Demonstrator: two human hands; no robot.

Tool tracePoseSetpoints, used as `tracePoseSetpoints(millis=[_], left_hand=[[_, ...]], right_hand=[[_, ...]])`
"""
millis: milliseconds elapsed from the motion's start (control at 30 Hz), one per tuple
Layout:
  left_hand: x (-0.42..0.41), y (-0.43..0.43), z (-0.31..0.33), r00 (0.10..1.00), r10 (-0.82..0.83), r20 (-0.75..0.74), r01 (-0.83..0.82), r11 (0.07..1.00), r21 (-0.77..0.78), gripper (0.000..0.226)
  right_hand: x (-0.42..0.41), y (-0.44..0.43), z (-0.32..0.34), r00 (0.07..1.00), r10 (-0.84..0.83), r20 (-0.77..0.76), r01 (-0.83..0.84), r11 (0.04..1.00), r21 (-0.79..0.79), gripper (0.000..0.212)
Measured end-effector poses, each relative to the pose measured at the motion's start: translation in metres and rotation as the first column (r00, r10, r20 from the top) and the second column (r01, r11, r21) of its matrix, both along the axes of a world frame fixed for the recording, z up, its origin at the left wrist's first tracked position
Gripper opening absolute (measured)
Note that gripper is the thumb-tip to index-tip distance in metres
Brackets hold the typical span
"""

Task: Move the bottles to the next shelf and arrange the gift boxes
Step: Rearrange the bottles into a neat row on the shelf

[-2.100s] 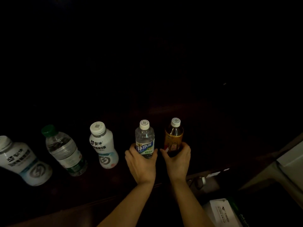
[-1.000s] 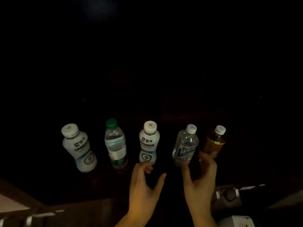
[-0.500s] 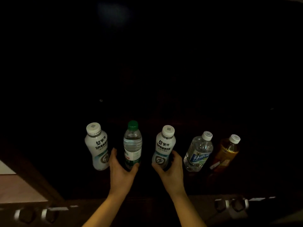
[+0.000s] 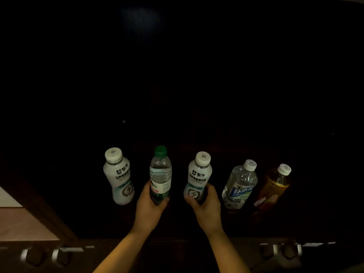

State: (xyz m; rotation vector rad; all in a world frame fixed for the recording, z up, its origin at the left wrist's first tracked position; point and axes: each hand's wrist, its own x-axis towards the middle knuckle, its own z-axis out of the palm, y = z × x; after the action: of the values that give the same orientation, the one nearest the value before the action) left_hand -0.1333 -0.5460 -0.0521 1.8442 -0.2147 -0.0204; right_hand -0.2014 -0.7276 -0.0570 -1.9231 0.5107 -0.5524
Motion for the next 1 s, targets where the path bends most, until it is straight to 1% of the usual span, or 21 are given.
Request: tracePoseSetpoints(millis=[200,367,467,567,700,1000], left_hand=[[-0.006,-0.014,0.002,0.991,0.127,0.038,-0.127,0.992,0.024,0.079],[-0.009,-0.025,0.006,0.978,0.200,0.059,-0.205,0.974,0.099,0.079],[-0.011,-0.030,0.008,0.969,0.241,0.044,-0.244,0.966,0.083,0.079],[-0.013,-0.035,0.009,0.961,0.278,-0.009,-0.277,0.960,0.033,0.080],[-0.016,-0.039,0.008,0.954,0.295,-0.048,-0.294,0.955,0.021,0.081],[-0.016,-0.038,0.004,0.960,0.279,-0.021,-0.278,0.960,0.039,0.082]], right_hand=[[-0.001,-0.005,-0.001,0.999,0.044,0.003,-0.044,0.999,0.014,0.068],[-0.002,-0.012,-0.001,0.996,0.088,-0.005,-0.088,0.996,0.022,0.062],[-0.002,-0.015,-0.001,0.993,0.118,-0.004,-0.118,0.993,0.021,0.058],[-0.002,-0.019,-0.002,0.989,0.149,-0.008,-0.149,0.989,0.019,0.062],[-0.002,-0.025,-0.001,0.980,0.197,-0.014,-0.197,0.980,0.003,0.059],[-0.004,-0.029,0.001,0.971,0.239,-0.009,-0.239,0.971,-0.004,0.058]])
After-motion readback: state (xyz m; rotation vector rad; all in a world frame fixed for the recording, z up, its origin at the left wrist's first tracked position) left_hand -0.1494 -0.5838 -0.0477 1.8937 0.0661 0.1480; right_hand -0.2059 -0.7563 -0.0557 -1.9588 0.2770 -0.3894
